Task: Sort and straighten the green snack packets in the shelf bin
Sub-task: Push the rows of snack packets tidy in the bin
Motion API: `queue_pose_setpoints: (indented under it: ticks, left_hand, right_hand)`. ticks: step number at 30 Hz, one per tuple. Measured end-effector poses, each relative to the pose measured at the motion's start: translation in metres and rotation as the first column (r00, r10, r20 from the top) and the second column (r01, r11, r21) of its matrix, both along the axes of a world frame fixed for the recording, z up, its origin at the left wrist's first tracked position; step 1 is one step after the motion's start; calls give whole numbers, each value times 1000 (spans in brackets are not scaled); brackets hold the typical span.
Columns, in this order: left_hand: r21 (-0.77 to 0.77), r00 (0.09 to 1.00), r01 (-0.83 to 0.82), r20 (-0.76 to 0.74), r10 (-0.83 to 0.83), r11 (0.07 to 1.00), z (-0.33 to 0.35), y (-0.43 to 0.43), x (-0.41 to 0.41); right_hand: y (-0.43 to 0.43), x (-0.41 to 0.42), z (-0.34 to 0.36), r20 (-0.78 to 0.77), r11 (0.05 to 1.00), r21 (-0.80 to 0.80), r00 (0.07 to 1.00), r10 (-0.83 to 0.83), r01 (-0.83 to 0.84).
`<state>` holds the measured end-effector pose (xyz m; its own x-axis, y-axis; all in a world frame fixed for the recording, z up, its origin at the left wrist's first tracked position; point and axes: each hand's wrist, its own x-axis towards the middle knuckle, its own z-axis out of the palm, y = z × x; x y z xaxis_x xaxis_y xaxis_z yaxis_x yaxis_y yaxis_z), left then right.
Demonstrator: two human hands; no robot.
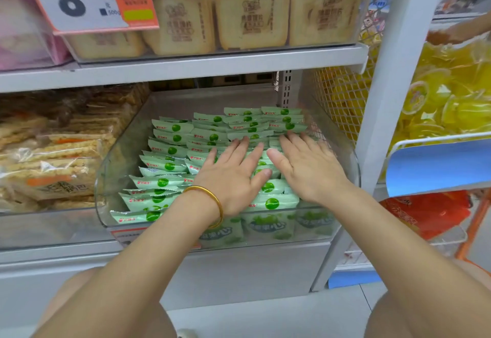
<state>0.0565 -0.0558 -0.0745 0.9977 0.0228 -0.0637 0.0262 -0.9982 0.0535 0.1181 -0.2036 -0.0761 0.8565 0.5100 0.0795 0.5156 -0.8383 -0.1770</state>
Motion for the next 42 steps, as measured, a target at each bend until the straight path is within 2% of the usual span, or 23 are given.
queue_pose_setpoints:
  ticks: [5,9,12,16,18,20,27,38,42]
  left_hand:
    - [-32,1000,2,12,-1,1000,-2,2,3]
    - [-169,981,66,189,-34,983,6,7,-12]
    - [-202,958,128,277,-69,971,12,21,-39]
    - [-87,983,139,133,-127,986,11,40,-74]
    - [11,987,131,94,-132,991,7,46,-80]
    - [71,987,118,103,-125,990,2,49,-81]
    - [132,965,154,193,-178,979,-6,56,-76]
    - [151,943,119,292,-159,981,6,60,-67]
    - [141,953,85,276,-121,986,11,62,-53]
  right_hand:
    - [2,4,-1,-28,1000,-5,1000,0,-1]
    - [-3,-3,5,51,985,162,997,57,-65]
    - [-10,-21,16,96,908,339,969,225,-245]
    - [-11,-43,20,26,746,540,894,447,-389]
    - [-9,-46,16,-21,741,527,866,500,-415]
    - [-7,-44,10,0,769,444,859,513,-460]
    - [1,-45,7,49,785,310,834,550,-536]
    - [6,-34,8,202,748,336,819,537,-573]
    - [15,-21,9,230,766,327,833,503,-553]
